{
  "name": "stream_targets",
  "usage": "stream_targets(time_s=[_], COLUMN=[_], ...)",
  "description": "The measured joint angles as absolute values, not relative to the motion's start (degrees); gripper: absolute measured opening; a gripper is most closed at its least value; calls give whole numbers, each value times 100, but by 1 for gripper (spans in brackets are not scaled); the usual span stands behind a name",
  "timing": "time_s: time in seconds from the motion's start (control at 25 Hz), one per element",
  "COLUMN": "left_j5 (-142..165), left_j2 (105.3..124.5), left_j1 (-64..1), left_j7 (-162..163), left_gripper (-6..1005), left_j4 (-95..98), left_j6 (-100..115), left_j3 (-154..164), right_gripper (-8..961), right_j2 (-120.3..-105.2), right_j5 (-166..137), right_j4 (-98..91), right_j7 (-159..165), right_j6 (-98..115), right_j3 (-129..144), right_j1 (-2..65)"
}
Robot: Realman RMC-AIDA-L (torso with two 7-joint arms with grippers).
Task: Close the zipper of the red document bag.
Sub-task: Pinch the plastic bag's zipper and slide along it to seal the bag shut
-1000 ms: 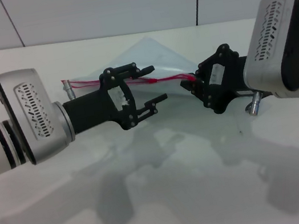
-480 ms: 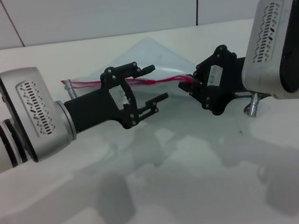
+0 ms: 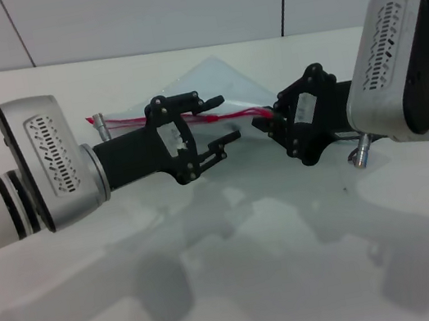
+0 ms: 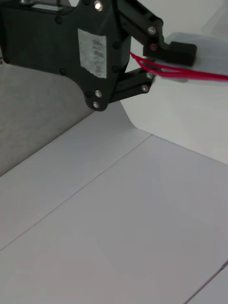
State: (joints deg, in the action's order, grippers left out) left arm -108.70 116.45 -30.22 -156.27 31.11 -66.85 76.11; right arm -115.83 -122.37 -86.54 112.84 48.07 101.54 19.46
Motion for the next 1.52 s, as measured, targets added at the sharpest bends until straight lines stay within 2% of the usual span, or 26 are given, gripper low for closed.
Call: stream_targets(time_s=[0.56, 0.76, 1.52], left_j5=[-10830, -10826, -10881], left_j2=[11643, 11648, 11645], left_j1=[-3079, -3077, -2932], left_j7=[-15660, -15682, -15650], left_gripper=[444, 368, 321], left_j4=[3142, 3161, 3395], left_j6=[-6320, -6240, -6278], left_j3=[8005, 8055, 8196], right_gripper=[60, 64, 76], right_j2=[-11584, -11583, -11584], right_j5=[-12210, -12206, -12208], right_j4=[-8606, -8578, -8448], right_j7=[11284, 11284, 11284], right_j6=[4812, 4816, 4817], right_j3=[10117, 10116, 10038], right_j1=[1942, 1942, 1954])
